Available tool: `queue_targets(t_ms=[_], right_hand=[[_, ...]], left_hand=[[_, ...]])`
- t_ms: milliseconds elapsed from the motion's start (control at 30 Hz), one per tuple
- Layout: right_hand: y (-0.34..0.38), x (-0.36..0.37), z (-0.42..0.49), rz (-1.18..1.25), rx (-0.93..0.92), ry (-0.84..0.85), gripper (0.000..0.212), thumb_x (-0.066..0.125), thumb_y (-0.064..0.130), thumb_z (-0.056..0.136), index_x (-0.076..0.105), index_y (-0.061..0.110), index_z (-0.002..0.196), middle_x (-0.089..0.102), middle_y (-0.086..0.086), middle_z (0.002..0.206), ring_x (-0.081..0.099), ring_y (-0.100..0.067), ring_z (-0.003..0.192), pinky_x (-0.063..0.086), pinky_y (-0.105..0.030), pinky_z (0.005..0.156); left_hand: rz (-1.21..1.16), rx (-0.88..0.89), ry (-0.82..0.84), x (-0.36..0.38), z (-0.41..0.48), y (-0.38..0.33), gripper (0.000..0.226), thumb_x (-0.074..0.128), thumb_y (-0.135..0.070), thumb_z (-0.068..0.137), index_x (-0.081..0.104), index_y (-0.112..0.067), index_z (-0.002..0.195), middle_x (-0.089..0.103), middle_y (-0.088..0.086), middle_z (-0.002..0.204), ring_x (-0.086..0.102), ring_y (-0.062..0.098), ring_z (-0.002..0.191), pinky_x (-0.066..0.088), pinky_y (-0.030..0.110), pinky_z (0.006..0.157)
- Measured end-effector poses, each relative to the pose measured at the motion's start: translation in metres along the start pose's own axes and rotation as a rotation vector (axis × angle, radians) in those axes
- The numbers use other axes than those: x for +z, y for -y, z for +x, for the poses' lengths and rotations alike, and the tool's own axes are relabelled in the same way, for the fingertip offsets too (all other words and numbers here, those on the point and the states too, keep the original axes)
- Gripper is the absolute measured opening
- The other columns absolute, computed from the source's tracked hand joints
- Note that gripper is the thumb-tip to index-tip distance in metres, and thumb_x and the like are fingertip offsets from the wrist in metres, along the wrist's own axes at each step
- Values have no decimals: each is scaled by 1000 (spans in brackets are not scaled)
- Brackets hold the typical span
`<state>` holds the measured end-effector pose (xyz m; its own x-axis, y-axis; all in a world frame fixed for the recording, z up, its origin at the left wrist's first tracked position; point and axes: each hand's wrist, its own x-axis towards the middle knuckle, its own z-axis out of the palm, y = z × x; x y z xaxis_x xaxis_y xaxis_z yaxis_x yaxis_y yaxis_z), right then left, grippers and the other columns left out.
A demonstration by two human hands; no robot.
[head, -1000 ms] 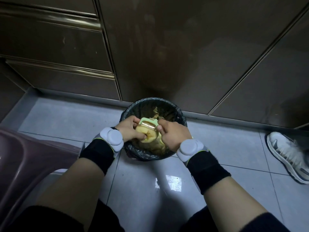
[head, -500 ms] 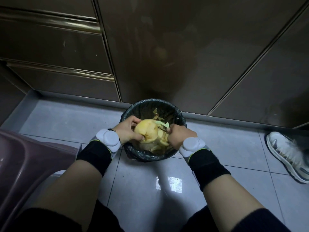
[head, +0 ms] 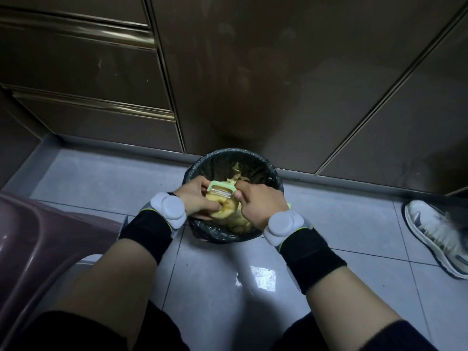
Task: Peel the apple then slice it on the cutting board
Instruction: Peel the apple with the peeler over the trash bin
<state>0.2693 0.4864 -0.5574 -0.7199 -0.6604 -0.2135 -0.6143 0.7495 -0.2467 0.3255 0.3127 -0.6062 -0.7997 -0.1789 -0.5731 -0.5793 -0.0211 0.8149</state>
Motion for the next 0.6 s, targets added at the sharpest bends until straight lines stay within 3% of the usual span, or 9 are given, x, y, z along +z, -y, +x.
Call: queue_targets(t_ms=[67,133,200,300,433,600], right_hand=[[0,-1,3,-19,41,-36,17,34,34,98,49,26,103,66,-5,97,60,-33,87,39,-34,65],[-4,0,7,3,137,-27,19,36,33,96,51,27,105,66,-6,95,60,-33,84,42,-35,67],[-15,5,10,-12,247,89,23,41,35,92,57,27,106,67,-4,97,60,-30,84,42,-32,68],[-28,17,5,-12,340,268,27,47,38,88,64,26,105,68,-2,104,62,-27,90,42,-30,71],[-27,8,8,64,354,185,23,41,31,94,58,25,108,66,-4,103,58,-28,86,40,-32,71],[-26,6,5,114,282,39,12,34,33,100,42,26,93,65,-8,98,60,-33,90,40,-34,69]], left_hand=[[39,11,11,0,-1,-2,44,78,4,69,48,-18,92,59,10,102,66,28,88,58,57,73],[160,30,20,-2,-5,-6,55,86,-15,52,51,-20,94,62,10,104,66,30,91,58,56,75],[304,51,51,-3,-4,-6,67,83,-33,37,54,-26,96,64,9,108,66,32,97,56,53,83],[273,76,62,-4,5,1,65,87,-34,37,56,-38,94,64,10,111,66,35,101,54,56,88],[228,116,19,-11,11,6,61,86,-33,39,54,-49,89,62,8,113,64,33,104,53,56,89],[232,79,12,-5,3,-1,67,83,-32,41,51,-32,100,61,3,106,63,26,101,53,50,90]])
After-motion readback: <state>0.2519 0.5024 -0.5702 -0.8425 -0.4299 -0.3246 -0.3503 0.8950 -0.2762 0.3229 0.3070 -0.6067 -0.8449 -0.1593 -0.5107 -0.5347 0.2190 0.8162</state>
